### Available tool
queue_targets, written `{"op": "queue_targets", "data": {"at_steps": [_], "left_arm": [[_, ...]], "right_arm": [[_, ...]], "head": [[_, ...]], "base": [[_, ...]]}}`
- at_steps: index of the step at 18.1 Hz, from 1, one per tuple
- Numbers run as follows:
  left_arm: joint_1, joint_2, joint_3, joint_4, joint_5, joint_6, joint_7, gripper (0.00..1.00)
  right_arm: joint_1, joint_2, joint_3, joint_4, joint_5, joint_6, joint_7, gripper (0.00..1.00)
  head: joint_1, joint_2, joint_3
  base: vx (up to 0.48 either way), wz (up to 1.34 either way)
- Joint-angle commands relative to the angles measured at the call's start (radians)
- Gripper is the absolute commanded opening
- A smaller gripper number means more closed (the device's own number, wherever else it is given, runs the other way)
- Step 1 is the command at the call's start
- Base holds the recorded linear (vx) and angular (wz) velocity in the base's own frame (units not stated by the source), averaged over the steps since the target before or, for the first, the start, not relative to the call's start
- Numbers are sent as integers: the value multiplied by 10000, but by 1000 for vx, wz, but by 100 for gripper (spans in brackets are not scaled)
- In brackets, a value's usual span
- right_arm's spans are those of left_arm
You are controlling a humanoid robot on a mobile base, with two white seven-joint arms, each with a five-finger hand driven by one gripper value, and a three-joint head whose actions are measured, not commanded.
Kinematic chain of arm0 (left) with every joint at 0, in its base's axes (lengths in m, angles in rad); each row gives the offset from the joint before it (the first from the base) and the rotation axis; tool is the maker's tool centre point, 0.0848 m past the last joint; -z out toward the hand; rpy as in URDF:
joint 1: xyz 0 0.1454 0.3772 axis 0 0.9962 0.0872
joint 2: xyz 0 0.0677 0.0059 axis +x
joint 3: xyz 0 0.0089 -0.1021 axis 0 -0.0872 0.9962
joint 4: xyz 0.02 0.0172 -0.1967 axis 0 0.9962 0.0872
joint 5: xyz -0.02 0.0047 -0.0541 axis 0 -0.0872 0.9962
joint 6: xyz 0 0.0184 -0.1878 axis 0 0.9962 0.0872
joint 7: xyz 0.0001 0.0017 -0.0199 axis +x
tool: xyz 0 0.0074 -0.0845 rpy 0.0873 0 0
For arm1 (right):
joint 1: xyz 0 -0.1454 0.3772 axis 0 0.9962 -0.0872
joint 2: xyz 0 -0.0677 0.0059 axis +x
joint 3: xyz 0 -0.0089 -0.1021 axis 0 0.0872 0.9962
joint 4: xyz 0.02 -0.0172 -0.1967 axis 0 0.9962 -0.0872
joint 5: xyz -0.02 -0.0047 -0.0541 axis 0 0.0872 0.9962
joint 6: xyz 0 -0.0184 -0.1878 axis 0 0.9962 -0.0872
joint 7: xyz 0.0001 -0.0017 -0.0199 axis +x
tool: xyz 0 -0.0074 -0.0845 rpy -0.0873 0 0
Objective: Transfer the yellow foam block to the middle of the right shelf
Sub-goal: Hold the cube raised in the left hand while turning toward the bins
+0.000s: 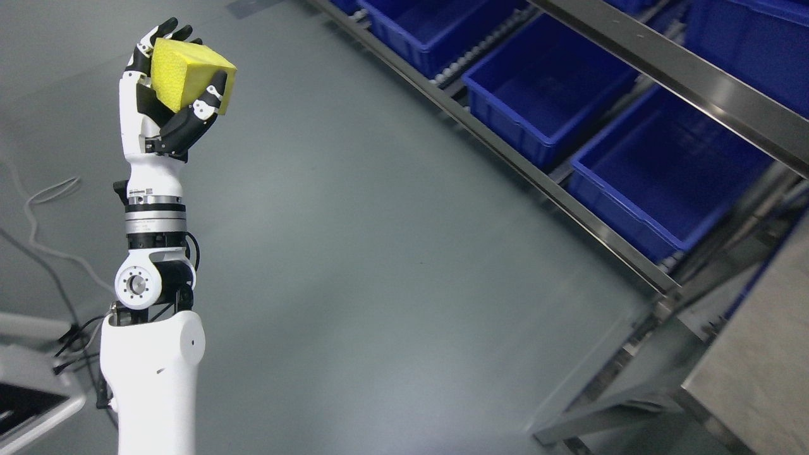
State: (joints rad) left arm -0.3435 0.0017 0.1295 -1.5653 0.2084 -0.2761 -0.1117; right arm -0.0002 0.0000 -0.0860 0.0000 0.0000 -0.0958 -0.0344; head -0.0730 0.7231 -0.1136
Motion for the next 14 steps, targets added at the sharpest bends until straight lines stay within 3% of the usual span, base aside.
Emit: {"op": "queue_targets", "data": {"at_steps": [1, 6, 14], "left_arm": [[106, 157, 223, -683, 2, 15, 13, 51], [321, 157, 254, -868, 2, 31, 13, 51], [337, 157, 208, -868, 2, 61, 13, 50]], "right_arm": [[18, -175, 1, -174, 31, 7, 7, 100], [18, -175, 1, -174, 31, 7, 7, 100], [18, -175, -14, -174, 31, 7, 7, 100]], "head": [[0, 0, 0], [0, -1, 0], [0, -1, 0]], "base": [[16, 1043], [41, 724], [88, 78]]}}
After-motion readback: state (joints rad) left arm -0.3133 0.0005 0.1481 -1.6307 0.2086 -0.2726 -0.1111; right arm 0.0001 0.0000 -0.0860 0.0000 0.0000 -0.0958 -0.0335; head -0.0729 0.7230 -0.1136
